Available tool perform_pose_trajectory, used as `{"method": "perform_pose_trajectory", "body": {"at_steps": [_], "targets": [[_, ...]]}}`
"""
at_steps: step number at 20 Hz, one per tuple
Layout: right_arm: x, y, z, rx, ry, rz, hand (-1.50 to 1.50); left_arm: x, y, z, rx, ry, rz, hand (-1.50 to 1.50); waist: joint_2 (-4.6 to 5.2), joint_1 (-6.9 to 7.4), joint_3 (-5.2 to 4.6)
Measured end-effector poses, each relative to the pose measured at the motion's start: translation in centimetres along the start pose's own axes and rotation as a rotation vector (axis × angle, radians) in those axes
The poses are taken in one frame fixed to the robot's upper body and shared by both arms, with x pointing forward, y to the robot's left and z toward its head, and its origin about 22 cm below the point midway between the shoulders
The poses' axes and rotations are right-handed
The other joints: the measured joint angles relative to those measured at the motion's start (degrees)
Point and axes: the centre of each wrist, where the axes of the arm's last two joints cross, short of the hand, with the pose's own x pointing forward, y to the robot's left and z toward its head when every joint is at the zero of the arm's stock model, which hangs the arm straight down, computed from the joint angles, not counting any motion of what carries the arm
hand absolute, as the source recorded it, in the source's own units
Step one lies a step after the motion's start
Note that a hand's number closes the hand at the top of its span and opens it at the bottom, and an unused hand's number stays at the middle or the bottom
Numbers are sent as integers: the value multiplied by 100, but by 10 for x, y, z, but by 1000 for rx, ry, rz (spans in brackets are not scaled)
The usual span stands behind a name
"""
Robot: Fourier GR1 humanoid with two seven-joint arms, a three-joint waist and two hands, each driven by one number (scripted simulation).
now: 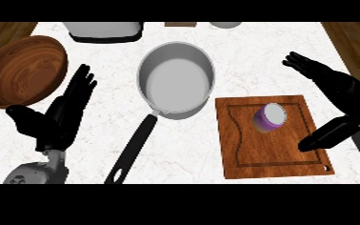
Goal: Pick the can from the cutting board and place it in the pot
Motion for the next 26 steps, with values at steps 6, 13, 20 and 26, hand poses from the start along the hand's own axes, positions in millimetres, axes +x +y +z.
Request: {"method": "perform_pose_trajectory", "body": {"at_steps": [6,13,20,26], "targets": [[46,-72,21,76,103,276,-150,7,-10,-4,-20,26,23,0,1,52,-6],[101,-103,5,262,238,482,-150,5,-15,-1,-23,41,25,0,-9,91,-16],[114,-97,-12,410,392,555,-150,9,-15,-3,-26,38,27,0,-12,94,-17],[95,-79,-32,467,475,548,-150,11,-19,-3,-29,38,24,0,-8,117,-18]]}}
